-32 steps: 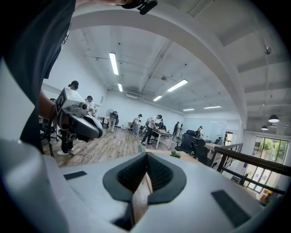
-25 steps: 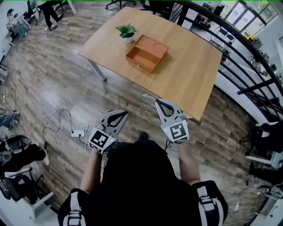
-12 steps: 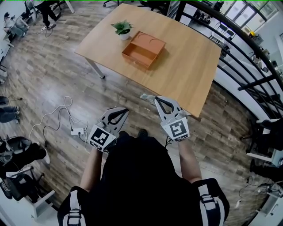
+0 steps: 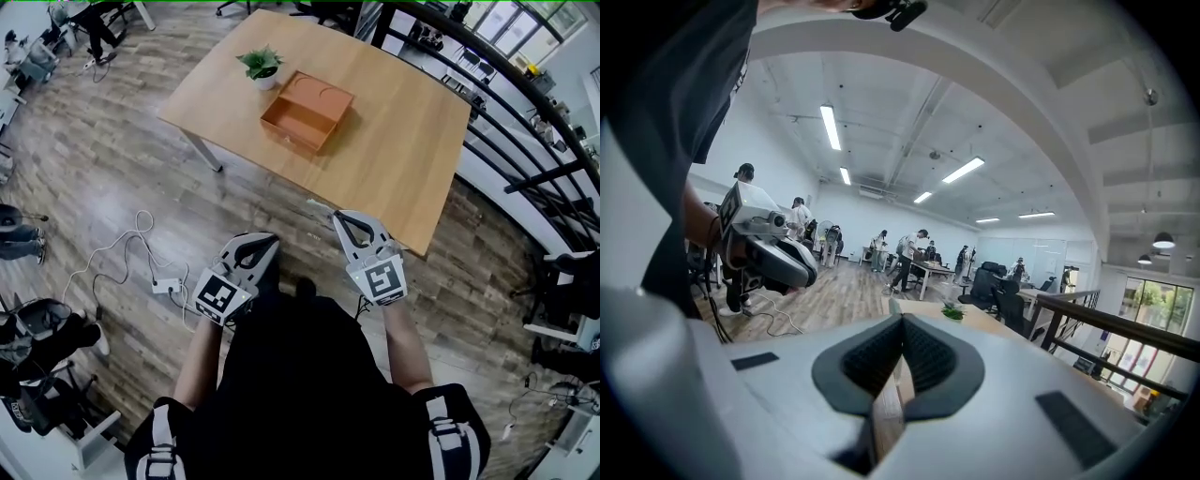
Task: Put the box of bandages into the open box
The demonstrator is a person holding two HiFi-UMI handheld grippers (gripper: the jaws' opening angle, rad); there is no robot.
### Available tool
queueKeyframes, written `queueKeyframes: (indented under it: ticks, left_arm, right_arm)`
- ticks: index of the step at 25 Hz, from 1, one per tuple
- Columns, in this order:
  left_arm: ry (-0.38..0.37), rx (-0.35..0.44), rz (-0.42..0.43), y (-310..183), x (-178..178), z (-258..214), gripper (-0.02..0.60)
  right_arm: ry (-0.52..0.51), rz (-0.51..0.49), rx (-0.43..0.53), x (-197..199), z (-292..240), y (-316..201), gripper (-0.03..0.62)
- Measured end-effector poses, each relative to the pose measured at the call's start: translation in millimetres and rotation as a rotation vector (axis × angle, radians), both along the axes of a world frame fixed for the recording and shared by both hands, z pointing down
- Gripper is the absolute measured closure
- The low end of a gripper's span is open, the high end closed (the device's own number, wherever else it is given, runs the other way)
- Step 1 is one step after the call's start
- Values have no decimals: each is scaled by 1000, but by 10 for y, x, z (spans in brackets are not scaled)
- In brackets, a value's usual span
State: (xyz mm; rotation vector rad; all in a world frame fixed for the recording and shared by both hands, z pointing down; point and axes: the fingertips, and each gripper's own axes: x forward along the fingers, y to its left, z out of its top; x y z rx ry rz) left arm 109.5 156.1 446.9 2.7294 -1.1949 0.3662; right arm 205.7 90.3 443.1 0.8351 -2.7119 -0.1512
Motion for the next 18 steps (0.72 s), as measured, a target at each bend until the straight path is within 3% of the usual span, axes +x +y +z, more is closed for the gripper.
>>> queueKeyframes:
  ticks: [5,18]
  left_arm:
    - [-4,12,47,-307,-134,-16,555]
    - [32,7,101,-1370,-900,-43,555]
  right_arm:
    - [8,31,3,-178,-31,-279,569]
    - [36,92,2,-913,-61,-1182,569]
